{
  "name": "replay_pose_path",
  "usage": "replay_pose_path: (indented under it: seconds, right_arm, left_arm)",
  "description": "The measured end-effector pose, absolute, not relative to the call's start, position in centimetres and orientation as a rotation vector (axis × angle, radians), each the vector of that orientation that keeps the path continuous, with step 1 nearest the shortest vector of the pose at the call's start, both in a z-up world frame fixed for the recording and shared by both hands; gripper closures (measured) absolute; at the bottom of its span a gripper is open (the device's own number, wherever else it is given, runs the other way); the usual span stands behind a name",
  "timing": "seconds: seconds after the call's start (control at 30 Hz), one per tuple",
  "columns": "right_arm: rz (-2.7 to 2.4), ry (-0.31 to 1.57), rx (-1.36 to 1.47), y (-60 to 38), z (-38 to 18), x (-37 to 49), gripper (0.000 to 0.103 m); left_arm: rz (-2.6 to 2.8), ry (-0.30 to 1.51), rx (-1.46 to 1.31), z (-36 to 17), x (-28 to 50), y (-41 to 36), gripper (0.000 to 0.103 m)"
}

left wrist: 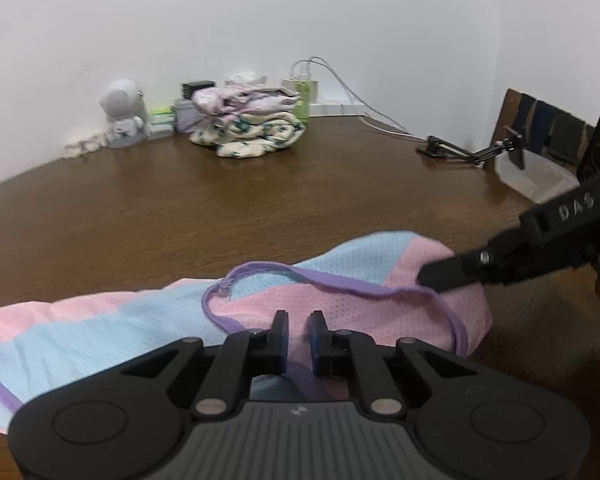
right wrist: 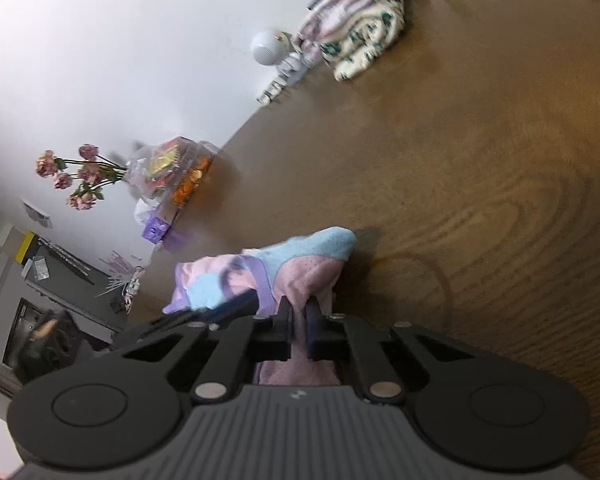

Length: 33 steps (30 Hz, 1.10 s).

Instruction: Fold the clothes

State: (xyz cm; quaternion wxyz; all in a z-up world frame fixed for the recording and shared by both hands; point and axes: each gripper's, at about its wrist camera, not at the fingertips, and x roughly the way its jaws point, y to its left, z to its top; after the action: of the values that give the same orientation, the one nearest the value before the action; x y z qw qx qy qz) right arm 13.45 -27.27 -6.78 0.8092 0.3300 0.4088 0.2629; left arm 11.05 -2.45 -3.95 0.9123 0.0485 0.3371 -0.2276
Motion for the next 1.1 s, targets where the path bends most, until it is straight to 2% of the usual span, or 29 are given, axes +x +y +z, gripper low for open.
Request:
replay_pose_path:
  seconds: [0.13, 0.2, 0.33, 0.37, 0.4, 0.43, 0.6, 0.67, 0.73, 0.77, 1.1]
  right_arm:
    - [0.518, 0.888, 0.604, -29.2, -4.0, 13.4, 0.098]
    - [0.482, 0.895, 0.547, -30.3, -2.4, 13.5, 0.098]
    - [0.396, 0.905, 0.406, -31.4, 1.0, 13.6, 0.098]
    - [0.372, 0.915, 0.372, -31.5, 1.7, 13.7, 0.098]
    - [0.358, 0.926, 0.347, -31.4, 2.2, 14.1, 0.098]
    - [0.353, 0.934, 0.322, -31.1, 2.6, 14.3, 0.098]
    - [0.361, 0.942, 0.186, -27.5, 4.7, 15.4, 0.098]
    - [0.363, 0.951, 0.133, -25.7, 5.0, 15.9, 0.098]
    - [0.365, 0.963, 0.075, -23.9, 5.3, 16.4, 0.098]
    - [0.365, 0.970, 0.043, -22.9, 5.3, 16.6, 0.098]
    - [0.399, 1.074, -0.126, -15.5, 3.4, 18.9, 0.097]
  left_arm:
    - [-0.588, 0.742, 0.002, -3.1, 12.0, -3.8, 0.073]
    - [-0.595, 0.707, -0.004, -2.2, 12.2, -3.8, 0.071]
    - [-0.597, 0.691, -0.002, -1.6, 13.2, -4.1, 0.076]
    - [-0.609, 0.709, -0.002, -1.9, 13.9, -4.6, 0.079]
    - [-0.628, 0.729, -0.004, -2.4, 14.8, -5.2, 0.087]
    - [-0.648, 0.750, -0.007, -2.8, 15.7, -5.8, 0.089]
    - [-0.685, 0.752, -0.046, -4.4, 18.1, -7.6, 0.089]
    - [-0.692, 0.757, -0.110, -4.1, 17.9, -6.3, 0.085]
    - [-0.690, 0.753, -0.161, -3.4, 17.2, -4.3, 0.068]
    - [-0.673, 0.744, -0.178, -3.0, 16.7, -3.1, 0.065]
    - [-0.570, 0.613, -0.459, -2.6, 15.1, 9.4, 0.061]
